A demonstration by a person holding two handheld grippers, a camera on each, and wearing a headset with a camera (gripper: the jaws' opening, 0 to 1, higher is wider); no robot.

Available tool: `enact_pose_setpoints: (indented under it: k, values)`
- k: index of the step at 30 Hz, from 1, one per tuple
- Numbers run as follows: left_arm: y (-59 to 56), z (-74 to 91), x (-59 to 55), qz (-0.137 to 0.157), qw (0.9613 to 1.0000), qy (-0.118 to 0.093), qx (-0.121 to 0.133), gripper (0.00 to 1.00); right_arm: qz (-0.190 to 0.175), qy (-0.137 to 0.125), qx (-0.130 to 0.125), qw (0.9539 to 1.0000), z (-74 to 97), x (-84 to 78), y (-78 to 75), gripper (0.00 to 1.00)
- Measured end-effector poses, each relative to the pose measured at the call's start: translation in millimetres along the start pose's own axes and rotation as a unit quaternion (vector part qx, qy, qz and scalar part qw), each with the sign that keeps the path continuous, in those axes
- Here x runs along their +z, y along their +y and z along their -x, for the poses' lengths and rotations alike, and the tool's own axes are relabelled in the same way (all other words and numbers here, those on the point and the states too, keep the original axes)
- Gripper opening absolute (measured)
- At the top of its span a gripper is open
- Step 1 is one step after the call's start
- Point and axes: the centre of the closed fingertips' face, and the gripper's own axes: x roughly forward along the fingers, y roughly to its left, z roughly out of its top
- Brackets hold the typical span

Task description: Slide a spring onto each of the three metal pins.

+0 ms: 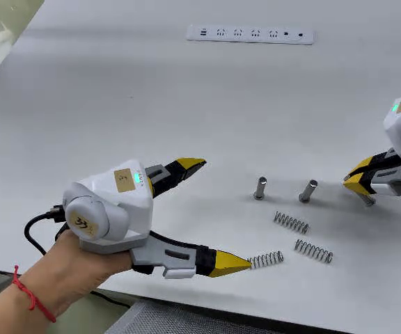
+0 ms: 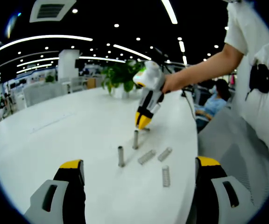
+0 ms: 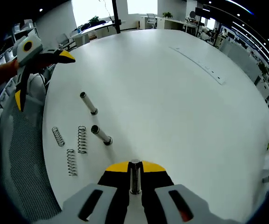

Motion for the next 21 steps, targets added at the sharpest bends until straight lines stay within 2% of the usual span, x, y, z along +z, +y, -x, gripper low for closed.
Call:
enact_pose_setpoints:
  k: [21]
  values:
    - [-0.2, -0.5, 1.9, 0.000, 1.0000, -0.001, -0.001, 1.00, -0.011, -0.029, -0.006, 0.9995, 14.9, -3.6, -0.1, 0.09]
